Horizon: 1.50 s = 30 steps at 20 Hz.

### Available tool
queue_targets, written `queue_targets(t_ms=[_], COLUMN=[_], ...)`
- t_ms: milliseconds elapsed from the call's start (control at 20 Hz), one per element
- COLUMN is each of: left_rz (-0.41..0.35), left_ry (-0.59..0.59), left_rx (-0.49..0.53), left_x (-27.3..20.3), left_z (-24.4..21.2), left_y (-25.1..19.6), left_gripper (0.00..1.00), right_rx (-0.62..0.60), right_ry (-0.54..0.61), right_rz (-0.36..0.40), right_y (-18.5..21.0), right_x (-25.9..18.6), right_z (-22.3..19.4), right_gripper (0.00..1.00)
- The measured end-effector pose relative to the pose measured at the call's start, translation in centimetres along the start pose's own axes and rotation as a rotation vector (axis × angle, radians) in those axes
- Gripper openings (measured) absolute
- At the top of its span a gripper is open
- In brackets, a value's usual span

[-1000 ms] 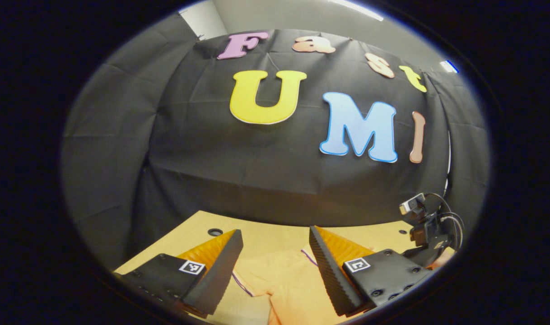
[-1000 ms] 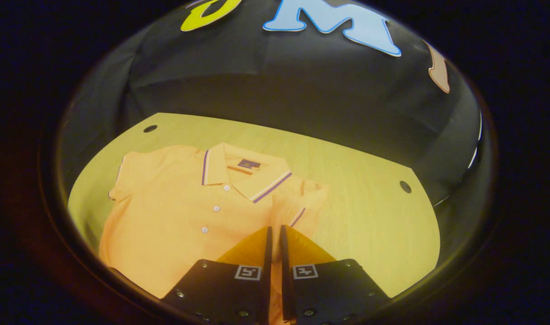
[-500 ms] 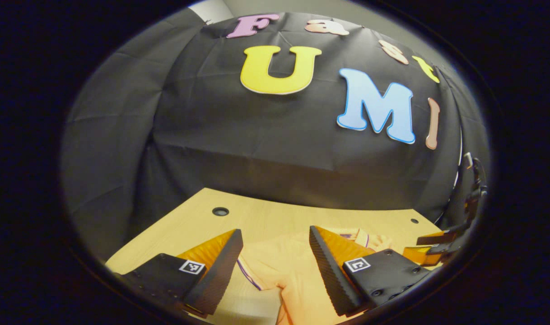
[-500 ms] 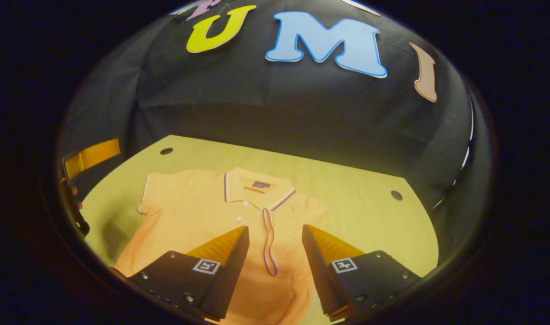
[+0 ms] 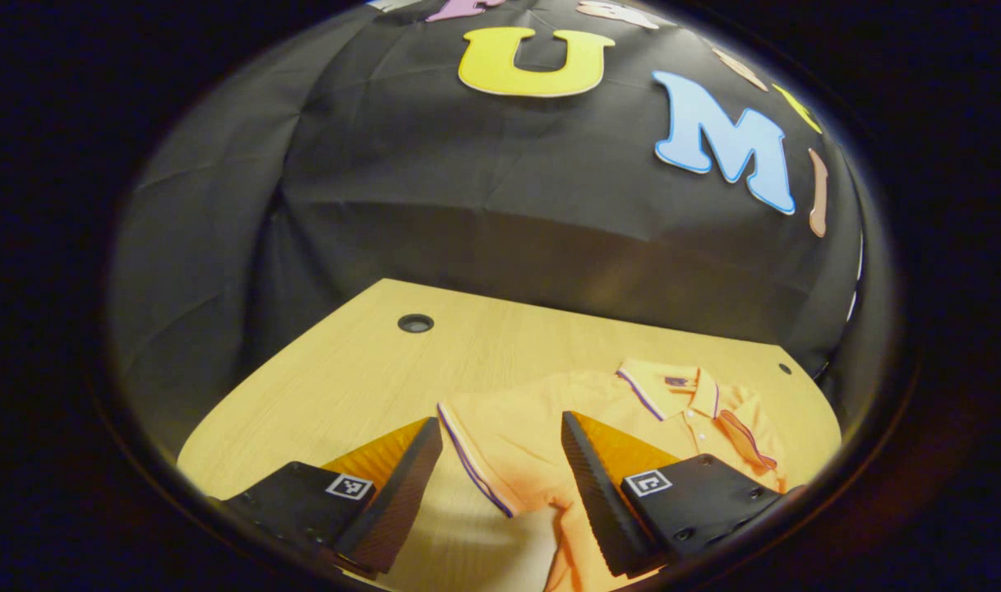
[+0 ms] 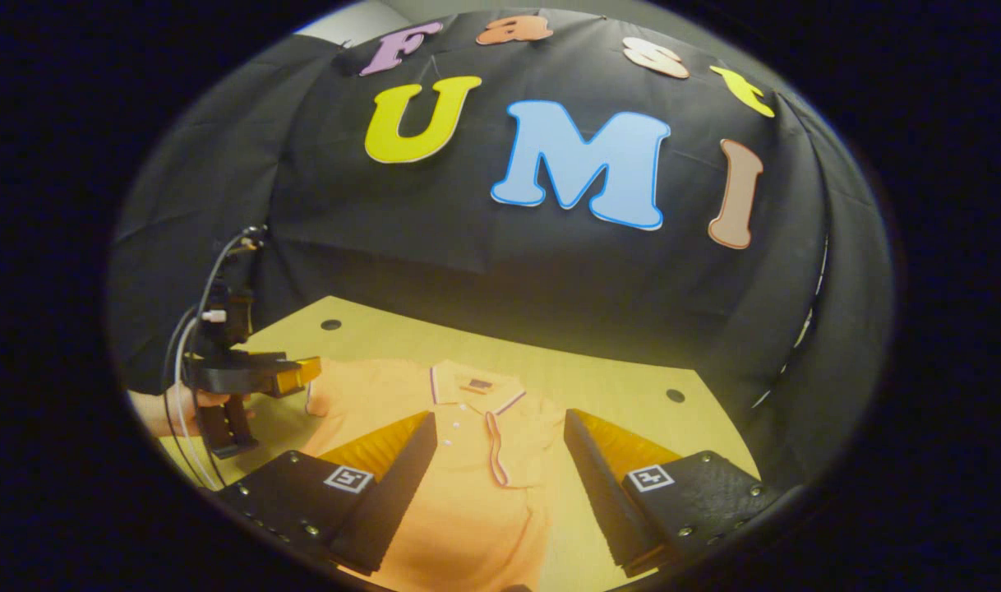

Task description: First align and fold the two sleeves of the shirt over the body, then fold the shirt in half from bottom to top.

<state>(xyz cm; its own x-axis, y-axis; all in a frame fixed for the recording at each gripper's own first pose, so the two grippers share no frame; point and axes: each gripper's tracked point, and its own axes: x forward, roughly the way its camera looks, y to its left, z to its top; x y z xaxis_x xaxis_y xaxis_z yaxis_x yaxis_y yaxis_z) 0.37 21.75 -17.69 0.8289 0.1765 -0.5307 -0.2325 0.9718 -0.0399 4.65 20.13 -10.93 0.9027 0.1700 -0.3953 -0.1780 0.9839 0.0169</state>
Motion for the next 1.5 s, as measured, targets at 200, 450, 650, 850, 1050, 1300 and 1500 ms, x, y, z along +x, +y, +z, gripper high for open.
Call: queue_targets(t_ms=[200, 450, 650, 850, 1050, 1300, 1500], left_rz=[0.027, 0.040, 0.080, 0.073, 0.044, 0.014, 0.024], left_ry=[0.064, 0.142, 0.194, 0.208, 0.214, 0.205, 0.194], left_rx=[0.010, 0.045, 0.083, 0.155, 0.170, 0.197, 0.210], left_x=[0.7, 1.6, 1.9, 2.1, 2.3, 2.5, 2.3], left_z=[-1.1, -2.5, -3.3, -3.3, -3.4, -3.2, -2.7], left_y=[0.7, 1.3, 2.0, 2.3, 1.8, 1.4, 1.0], left_gripper=[0.95, 0.95, 0.94, 0.94, 0.76, 0.10, 0.10], right_rx=[0.081, 0.136, 0.173, 0.225, 0.261, 0.323, 0.316], right_ry=[0.015, 0.028, 0.018, 0.029, 0.041, 0.060, 0.063], right_rz=[-0.014, -0.099, -0.104, -0.129, -0.160, -0.181, -0.221], right_y=[1.0, 0.4, 0.1, -1.0, -2.5, -3.9, -5.6], right_x=[-4.5, -8.2, -9.1, -9.1, -9.9, -10.2, -11.2], right_z=[-0.6, -1.0, -0.2, -0.6, -1.7, -3.0, -3.6], right_gripper=[0.96, 0.97, 0.96, 0.97, 0.96, 0.96, 0.96])
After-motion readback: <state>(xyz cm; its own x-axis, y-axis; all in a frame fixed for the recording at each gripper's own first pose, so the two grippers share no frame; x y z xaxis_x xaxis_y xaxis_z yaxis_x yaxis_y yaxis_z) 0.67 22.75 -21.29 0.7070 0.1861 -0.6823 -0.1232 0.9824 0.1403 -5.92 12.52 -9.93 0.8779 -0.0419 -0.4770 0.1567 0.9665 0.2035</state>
